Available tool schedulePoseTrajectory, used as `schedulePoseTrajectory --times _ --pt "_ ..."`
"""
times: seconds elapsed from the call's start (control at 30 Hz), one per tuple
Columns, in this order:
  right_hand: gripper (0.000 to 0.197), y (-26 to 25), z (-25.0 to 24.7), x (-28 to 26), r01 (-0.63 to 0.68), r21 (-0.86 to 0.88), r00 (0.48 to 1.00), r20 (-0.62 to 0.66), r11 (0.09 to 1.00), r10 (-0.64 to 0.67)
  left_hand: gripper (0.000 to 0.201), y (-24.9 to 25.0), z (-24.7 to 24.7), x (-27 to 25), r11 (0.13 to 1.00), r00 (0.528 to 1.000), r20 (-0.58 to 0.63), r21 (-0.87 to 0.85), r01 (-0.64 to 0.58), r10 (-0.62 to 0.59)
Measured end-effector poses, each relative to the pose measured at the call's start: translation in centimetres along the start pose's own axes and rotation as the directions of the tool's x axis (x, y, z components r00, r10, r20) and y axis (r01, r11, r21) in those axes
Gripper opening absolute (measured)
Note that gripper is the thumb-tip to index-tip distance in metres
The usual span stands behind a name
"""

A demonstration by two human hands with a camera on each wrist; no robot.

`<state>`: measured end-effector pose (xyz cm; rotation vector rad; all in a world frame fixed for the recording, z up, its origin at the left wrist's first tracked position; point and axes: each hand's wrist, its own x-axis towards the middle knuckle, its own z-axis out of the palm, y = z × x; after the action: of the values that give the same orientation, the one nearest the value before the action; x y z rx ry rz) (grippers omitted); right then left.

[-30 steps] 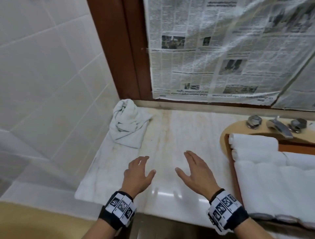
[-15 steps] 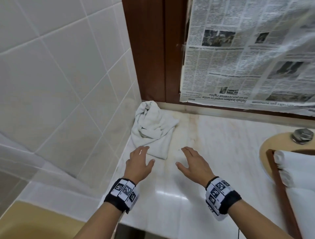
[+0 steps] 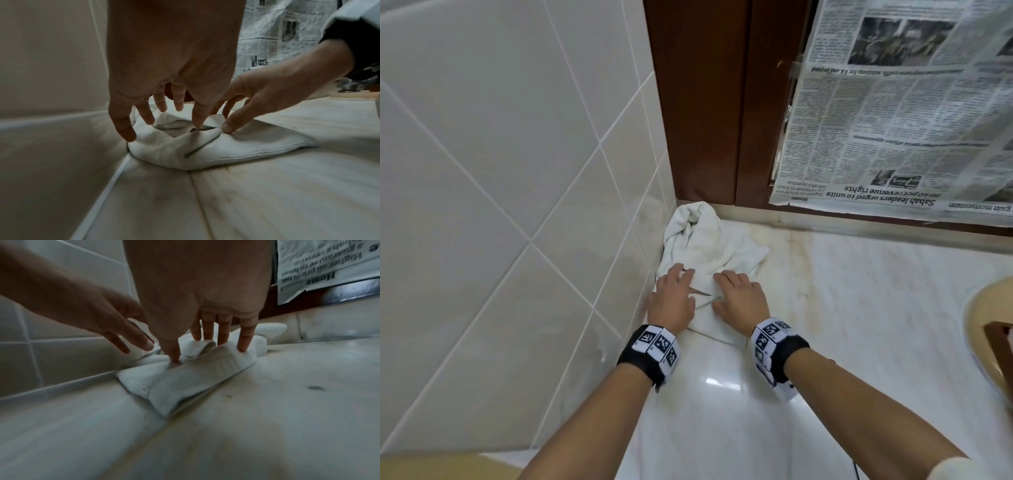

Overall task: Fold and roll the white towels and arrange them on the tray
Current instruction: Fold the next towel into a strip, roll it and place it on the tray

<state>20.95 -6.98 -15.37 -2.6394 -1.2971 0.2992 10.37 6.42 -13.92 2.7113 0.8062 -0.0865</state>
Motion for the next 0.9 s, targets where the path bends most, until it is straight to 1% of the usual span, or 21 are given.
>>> schedulePoseTrajectory --times 0.07,0.13,0.2,0.27,0.33,0.4,0.5,0.6,0.63,0.7,0.77,0.8,0.83,0.87,0.9 --pt "0.043 -0.3 0.6 0.9 -0.02 -0.043 1.0 -0.015 0.999 0.02 0.054 -0.5 0.2 0.9 1.0 1.0 -0.017 -0.008 0.0 0.0" --pt "0.033 -0.3 0.7 1.3 -0.023 -0.035 0.999 -0.048 0.999 0.022 0.05 -1.1 0.2 1.6 1.0 0.998 -0.055 -0.028 -0.011 0.009" --pt "0.027 -0.1 0.5 1.1 0.002 0.052 0.996 -0.093 0.999 0.003 0.043 -1.6 0.2 2.1 0.997 0.993 -0.115 -0.068 -0.043 0.035" --pt "0.022 0.4 0.1 0.0 0.058 0.194 0.988 -0.155 0.979 -0.028 0.036 -1.6 -0.2 2.2 0.993 0.989 -0.147 -0.11 -0.048 0.031" --pt "0.024 1.0 -0.5 -1.9 0.107 0.3 0.976 -0.212 0.948 -0.043 0.027 -1.1 -0.8 2.0 0.993 0.983 -0.18 -0.105 -0.059 0.04" --pt "0.033 1.7 -1.7 -4.1 0.153 0.367 0.973 -0.216 0.918 -0.076 0.02 -0.2 -1.5 1.3 0.995 0.977 -0.201 -0.054 -0.088 0.075" --pt "0.034 2.9 -4.1 -7.6 0.206 0.438 0.974 -0.182 0.875 -0.138 0.019 1.0 -2.2 -0.4 0.992 0.985 -0.129 0.057 -0.111 0.118" --pt "0.033 4.2 -6.4 -11.7 0.196 0.493 0.975 -0.194 0.848 -0.112 0.022 1.6 -2.6 -2.3 0.988 0.99 -0.08 0.111 -0.108 0.117" --pt "0.034 4.6 -7.1 -13.1 0.186 0.508 0.977 -0.19 0.841 -0.101 0.022 1.8 -2.7 -3.0 0.985 0.988 -0.06 0.106 -0.135 0.142" --pt "0.034 5.6 -8.1 -16.0 0.165 0.524 0.98 -0.181 0.836 -0.08 0.022 2.4 -2.5 -4.6 0.965 0.966 -0.018 0.053 -0.256 0.257" --pt "0.034 6.9 -9.0 -18.9 0.138 0.53 0.979 -0.199 0.837 -0.036 0.02 3.4 -2.2 -6.9 0.923 0.926 -0.055 -0.079 -0.376 0.372" --pt "0.035 7.7 -9.4 -20.3 0.126 0.534 0.976 -0.217 0.836 -0.008 0.02 4.1 -2.3 -8.2 0.897 0.915 -0.093 -0.182 -0.403 0.392" --pt "0.036 8.6 -9.7 -21.7 0.116 0.537 0.972 -0.233 0.836 0.014 0.02 4.9 -2.5 -9.6 0.865 0.913 -0.113 -0.294 -0.407 0.391" --pt "0.035 9.5 -10.1 -23.1 0.107 0.538 0.97 -0.24 0.836 0.031 0.018 5.8 -2.7 -11.0 0.831 0.91 -0.118 -0.375 -0.411 0.397" --pt "0.034 10.2 -10.4 -24.5 0.096 0.535 0.97 -0.238 0.839 0.04 0.015 6.6 -2.9 -12.3 0.801 0.895 -0.13 -0.406 -0.44 0.426"
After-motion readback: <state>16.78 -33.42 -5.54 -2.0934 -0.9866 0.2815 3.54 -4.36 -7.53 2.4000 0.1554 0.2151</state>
